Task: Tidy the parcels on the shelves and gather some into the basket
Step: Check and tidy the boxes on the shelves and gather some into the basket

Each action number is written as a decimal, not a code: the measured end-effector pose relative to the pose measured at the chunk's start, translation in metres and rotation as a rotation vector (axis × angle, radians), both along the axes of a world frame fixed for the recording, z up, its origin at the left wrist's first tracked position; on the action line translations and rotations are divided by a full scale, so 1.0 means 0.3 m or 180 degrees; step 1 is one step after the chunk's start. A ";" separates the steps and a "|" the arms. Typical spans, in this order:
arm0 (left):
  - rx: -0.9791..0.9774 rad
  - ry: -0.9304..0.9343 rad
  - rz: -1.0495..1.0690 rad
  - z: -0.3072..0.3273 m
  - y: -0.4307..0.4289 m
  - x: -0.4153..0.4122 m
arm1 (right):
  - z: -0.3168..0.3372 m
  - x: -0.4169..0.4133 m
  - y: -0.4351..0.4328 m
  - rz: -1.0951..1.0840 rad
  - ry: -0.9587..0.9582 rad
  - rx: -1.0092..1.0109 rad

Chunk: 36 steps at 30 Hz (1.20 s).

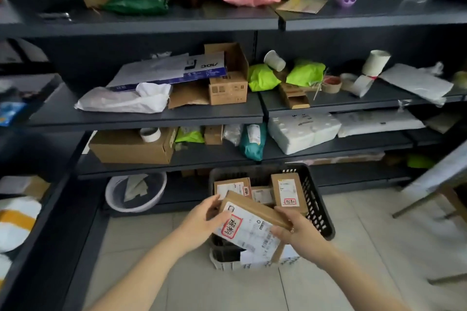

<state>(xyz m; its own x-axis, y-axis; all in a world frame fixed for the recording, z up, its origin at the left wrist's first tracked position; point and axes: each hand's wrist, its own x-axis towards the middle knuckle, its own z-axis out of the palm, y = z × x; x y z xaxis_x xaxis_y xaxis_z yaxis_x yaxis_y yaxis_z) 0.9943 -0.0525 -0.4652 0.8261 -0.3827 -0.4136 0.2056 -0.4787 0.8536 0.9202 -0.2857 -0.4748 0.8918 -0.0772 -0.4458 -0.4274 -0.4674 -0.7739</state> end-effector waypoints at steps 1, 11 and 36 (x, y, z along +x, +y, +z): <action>-0.0032 0.0077 0.0041 -0.041 -0.013 0.033 | -0.037 0.034 -0.017 -0.0195 0.0080 0.0123; 0.1219 -0.0214 -0.0461 -0.426 -0.086 0.401 | -0.487 0.341 -0.098 -0.2743 0.1131 0.1153; 0.3329 -0.1108 -0.3010 -1.153 -0.340 0.818 | -1.340 0.716 -0.116 -0.4048 0.1380 0.1249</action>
